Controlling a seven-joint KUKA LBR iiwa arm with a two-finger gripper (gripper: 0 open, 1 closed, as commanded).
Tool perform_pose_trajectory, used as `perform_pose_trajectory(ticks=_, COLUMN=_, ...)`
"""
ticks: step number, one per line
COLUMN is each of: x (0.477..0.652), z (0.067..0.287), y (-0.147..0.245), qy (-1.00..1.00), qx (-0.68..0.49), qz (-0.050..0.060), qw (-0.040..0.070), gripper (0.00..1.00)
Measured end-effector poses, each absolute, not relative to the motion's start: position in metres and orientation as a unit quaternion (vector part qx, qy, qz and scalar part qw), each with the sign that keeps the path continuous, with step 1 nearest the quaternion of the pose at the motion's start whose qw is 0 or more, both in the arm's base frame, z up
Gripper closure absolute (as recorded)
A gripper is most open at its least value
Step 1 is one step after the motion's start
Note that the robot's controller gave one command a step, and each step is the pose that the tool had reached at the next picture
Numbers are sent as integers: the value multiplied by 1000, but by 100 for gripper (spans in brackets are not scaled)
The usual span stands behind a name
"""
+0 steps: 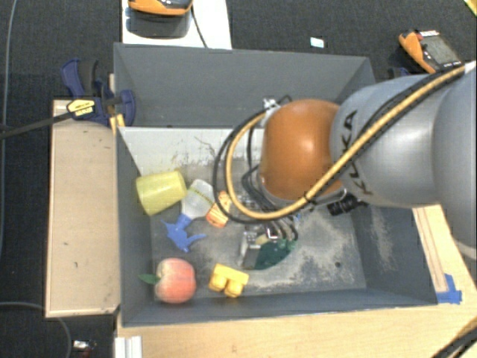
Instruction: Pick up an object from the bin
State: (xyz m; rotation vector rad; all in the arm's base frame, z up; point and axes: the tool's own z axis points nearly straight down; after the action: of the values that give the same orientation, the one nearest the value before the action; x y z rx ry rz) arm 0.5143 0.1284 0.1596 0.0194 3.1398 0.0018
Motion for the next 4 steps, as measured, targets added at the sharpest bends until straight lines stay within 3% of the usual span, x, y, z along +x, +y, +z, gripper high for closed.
perform_pose_trajectory(ticks=1, x=514, z=160, y=128, qy=1000, qx=7, qz=1, qw=1, gripper=100)
perform_pose_trajectory(ticks=2, x=514, z=160, y=128, qy=1000, qx=8, qz=1, qw=1, gripper=100)
perform_pose_trajectory(ticks=3, x=508, z=130, y=129, qy=1000, qx=9, qz=1, qw=2, gripper=100)
perform_pose_trajectory(ticks=4, x=524, z=136, y=125, qy=998, qx=-55, qz=1, qw=6, gripper=0)
